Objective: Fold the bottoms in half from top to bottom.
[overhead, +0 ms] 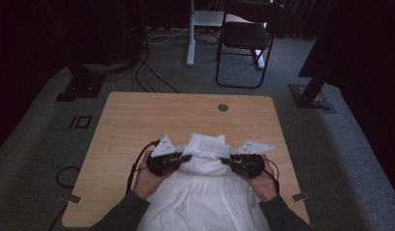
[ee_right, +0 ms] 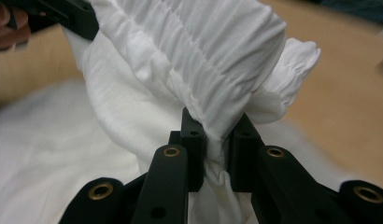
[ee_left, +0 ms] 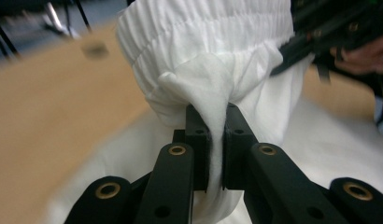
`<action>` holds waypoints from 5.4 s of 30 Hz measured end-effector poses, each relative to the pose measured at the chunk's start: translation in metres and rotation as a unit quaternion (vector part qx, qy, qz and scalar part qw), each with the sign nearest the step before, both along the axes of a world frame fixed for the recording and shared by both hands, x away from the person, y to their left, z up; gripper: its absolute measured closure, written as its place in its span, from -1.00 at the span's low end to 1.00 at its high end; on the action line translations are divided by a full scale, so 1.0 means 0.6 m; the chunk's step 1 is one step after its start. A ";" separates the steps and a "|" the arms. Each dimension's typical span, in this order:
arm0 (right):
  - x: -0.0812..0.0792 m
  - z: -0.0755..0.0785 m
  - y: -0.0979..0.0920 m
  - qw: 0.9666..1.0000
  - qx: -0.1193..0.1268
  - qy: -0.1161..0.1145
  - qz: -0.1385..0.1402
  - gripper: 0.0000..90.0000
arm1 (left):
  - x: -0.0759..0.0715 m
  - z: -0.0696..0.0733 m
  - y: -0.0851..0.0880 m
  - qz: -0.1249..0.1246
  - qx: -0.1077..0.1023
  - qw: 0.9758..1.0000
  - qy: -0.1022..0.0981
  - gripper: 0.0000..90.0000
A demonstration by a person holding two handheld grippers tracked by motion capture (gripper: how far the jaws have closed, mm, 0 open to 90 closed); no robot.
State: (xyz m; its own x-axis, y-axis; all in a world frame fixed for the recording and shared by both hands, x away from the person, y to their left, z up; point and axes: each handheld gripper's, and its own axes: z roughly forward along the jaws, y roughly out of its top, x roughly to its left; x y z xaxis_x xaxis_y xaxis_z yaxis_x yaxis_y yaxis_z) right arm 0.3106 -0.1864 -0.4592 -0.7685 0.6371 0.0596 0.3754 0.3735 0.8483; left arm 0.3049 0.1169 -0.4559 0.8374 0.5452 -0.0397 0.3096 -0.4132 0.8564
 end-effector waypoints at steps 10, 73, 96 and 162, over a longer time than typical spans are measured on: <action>-0.025 -0.137 0.031 0.992 -0.064 0.108 0.007 0.77 | -0.020 -0.142 -0.004 0.024 0.086 0.989 0.117 0.86; 0.292 -0.108 0.124 0.985 -0.067 0.109 -0.117 0.76 | 0.277 -0.092 0.009 0.179 0.114 0.975 0.071 0.91; 0.067 0.024 0.059 1.000 -0.004 -0.026 -0.016 0.77 | 0.040 -0.006 0.048 0.077 -0.017 0.997 0.005 0.90; 0.145 -0.094 0.057 0.996 -0.022 0.077 -0.033 0.44 | 0.005 -0.155 0.022 -0.033 0.035 0.994 0.103 0.80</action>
State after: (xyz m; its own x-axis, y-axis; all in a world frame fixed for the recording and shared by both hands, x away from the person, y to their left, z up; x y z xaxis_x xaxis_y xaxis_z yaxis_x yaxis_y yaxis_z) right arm 0.3974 -0.1521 -0.5158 -0.7094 0.6899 0.1441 0.5240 0.3796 0.7625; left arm 0.3082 0.1303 -0.5488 0.8496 0.4967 -0.1774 0.4450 -0.4944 0.7467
